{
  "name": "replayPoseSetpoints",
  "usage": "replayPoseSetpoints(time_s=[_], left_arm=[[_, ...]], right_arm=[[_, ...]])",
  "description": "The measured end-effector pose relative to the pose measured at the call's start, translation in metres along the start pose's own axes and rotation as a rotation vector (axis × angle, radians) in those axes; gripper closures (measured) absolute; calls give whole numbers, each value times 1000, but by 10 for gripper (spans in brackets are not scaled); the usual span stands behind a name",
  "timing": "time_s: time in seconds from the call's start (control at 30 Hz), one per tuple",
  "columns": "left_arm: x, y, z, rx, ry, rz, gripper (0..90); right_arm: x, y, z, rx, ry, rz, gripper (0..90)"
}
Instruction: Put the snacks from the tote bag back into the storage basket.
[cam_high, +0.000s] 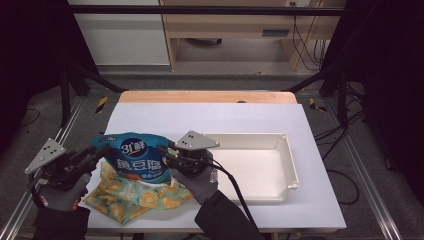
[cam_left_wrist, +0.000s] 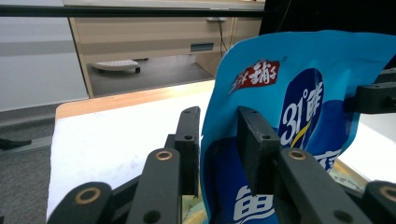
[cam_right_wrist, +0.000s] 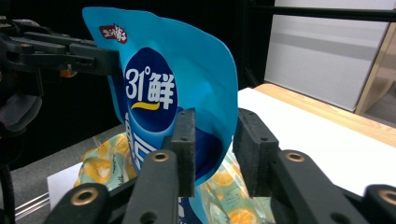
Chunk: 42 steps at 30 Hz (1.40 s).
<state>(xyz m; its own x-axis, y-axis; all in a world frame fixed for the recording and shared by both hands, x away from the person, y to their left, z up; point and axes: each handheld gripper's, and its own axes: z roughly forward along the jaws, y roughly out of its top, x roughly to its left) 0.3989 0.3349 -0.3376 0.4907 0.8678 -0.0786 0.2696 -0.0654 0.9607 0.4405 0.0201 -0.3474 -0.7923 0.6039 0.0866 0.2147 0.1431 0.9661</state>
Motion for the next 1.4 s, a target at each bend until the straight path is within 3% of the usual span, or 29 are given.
replayPoseSetpoints(time_s=[0.57, 1.4], left_arm=[[-2, 0, -2, 9, 7, -8, 826], [-4, 0, -1, 6, 31, -16, 899]], right_arm=[[-1, 2, 0, 16, -3, 23, 870], [3, 5, 1, 23, -27, 6, 900]])
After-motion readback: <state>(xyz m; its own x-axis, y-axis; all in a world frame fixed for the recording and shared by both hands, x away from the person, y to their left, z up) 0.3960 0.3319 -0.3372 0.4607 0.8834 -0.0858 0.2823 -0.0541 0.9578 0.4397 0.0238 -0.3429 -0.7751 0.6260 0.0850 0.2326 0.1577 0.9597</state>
